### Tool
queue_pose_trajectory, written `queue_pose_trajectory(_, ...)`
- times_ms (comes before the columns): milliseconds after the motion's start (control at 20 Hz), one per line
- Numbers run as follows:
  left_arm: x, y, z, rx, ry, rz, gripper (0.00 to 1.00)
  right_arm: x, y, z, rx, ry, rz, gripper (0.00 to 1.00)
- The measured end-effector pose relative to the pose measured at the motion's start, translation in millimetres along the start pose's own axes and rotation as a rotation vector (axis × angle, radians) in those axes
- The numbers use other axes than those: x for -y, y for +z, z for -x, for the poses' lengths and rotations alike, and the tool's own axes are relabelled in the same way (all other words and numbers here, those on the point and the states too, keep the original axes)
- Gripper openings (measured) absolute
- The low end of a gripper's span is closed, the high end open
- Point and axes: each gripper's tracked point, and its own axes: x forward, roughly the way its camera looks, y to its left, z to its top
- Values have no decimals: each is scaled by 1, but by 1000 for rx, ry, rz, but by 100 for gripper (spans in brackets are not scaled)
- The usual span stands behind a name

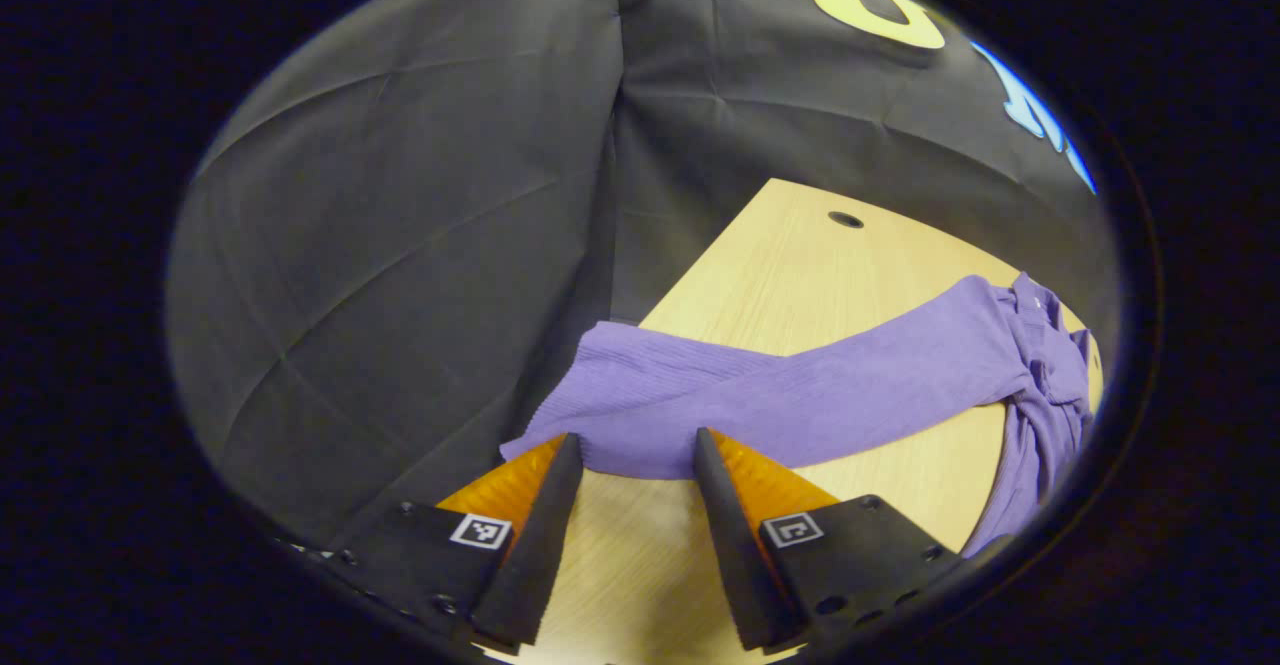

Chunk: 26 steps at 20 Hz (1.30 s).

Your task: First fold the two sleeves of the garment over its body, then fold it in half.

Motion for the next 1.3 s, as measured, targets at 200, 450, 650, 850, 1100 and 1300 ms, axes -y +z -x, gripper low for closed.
queue_pose_trajectory(200, 15, 6, -1, 13, -27, 30, 33, 2, -4, 5, -6, 13, 7, 79)
queue_pose_trajectory(450, 15, 11, -8, -41, -3, 64, 7, 6, 0, 13, 9, 26, -7, 79)
queue_pose_trajectory(650, 27, 17, 6, -48, 3, 60, 7, 11, -2, 17, 8, 34, -18, 79)
queue_pose_trajectory(850, 89, 29, 43, -112, -102, 203, 7, 18, -8, 15, -1, 44, -50, 79)
queue_pose_trajectory(1100, 174, 82, 92, -64, -264, 167, 7, 28, -9, 16, 7, 65, -86, 79)
queue_pose_trajectory(1300, 261, 119, 130, -40, -393, 154, 7, 45, -6, 21, 23, 77, -139, 79)
